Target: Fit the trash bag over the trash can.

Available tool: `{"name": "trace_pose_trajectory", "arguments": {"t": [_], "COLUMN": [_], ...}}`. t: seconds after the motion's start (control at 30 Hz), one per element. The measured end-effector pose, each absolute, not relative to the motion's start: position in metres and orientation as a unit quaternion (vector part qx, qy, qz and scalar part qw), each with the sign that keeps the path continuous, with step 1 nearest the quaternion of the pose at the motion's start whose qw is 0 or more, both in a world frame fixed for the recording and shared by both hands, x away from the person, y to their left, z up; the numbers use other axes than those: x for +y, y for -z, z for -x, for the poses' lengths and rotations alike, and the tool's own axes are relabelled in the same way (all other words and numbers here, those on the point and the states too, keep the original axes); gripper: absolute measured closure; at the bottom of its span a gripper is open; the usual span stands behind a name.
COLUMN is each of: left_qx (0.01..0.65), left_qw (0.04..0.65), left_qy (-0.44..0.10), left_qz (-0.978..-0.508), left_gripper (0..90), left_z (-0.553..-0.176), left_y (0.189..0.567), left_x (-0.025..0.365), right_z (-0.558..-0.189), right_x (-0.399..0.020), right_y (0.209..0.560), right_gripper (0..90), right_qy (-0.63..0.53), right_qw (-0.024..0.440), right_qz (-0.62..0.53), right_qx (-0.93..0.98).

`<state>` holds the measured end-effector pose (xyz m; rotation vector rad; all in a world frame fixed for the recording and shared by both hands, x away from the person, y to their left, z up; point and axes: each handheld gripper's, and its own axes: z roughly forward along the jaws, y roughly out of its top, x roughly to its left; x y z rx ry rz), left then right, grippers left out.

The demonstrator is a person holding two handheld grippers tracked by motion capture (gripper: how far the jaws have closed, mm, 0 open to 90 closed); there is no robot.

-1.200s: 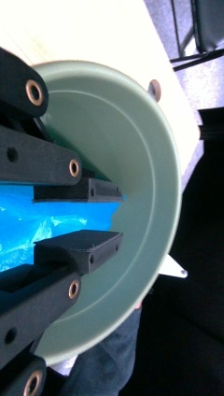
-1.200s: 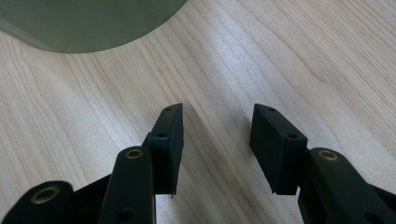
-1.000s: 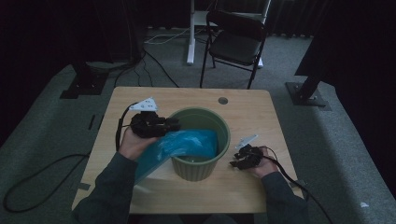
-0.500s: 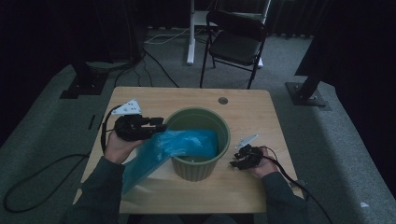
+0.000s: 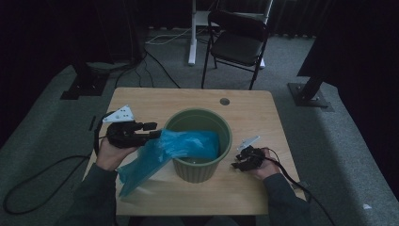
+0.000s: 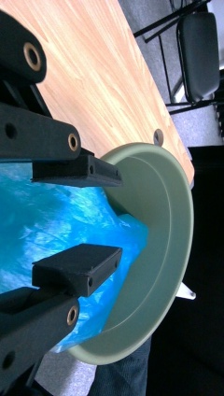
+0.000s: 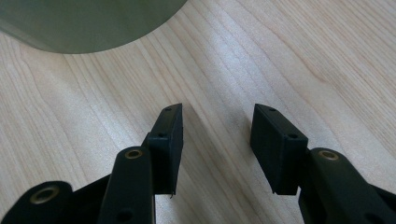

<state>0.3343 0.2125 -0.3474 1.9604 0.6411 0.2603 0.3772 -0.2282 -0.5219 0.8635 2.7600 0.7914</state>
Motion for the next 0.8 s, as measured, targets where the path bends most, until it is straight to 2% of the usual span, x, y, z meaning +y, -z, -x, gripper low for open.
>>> {"name": "trace_pose_trajectory", "arguments": {"t": [0.4, 0.7, 0.8], "left_qx": [0.272, 0.253, 0.256], "left_qw": [0.502, 0.508, 0.506], "left_qy": [-0.092, -0.063, -0.062], "left_qz": [-0.815, -0.821, -0.822], "left_gripper": [56.0, 47.9, 50.6], "left_z": [-0.330, -0.332, -0.333], "left_y": [0.363, 0.376, 0.377], "left_x": [0.229, 0.231, 0.227], "right_z": [-0.377, -0.377, -0.377], "right_x": [-0.228, -0.228, -0.228], "right_y": [0.522, 0.522, 0.522], "right_gripper": [53.3, 53.2, 53.2], "right_qy": [-0.263, -0.263, -0.263], "right_qw": [0.072, 0.072, 0.072], "right_qz": [-0.288, -0.288, -0.287], "right_qx": [0.918, 0.918, 0.918]}}
